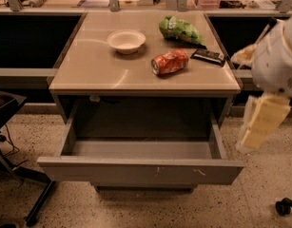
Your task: Close top drawer
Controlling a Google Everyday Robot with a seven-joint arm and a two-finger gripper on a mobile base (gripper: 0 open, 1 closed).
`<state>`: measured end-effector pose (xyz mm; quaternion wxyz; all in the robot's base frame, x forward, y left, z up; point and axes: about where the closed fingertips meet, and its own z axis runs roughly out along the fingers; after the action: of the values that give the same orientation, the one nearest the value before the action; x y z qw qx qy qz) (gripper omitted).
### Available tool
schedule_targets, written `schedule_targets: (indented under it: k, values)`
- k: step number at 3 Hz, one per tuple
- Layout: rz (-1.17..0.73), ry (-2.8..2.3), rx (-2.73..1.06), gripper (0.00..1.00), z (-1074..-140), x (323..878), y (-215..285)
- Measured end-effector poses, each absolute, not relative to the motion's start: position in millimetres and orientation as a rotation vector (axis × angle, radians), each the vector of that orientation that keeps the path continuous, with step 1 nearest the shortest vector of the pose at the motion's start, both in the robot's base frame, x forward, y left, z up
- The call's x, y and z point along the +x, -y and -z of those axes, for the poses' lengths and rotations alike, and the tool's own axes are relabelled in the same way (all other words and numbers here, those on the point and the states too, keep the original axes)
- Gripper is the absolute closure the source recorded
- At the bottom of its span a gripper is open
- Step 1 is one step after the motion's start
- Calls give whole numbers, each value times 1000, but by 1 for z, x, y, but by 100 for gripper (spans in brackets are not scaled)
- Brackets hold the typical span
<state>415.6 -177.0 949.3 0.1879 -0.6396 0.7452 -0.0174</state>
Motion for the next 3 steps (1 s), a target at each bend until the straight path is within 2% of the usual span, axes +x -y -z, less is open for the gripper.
schedule_targets:
  k: [2,3]
  values:
    - [-328,-1880,-1767,0,-833,370,72]
    - [-548,-1917,-1719,0,-736,351,36]
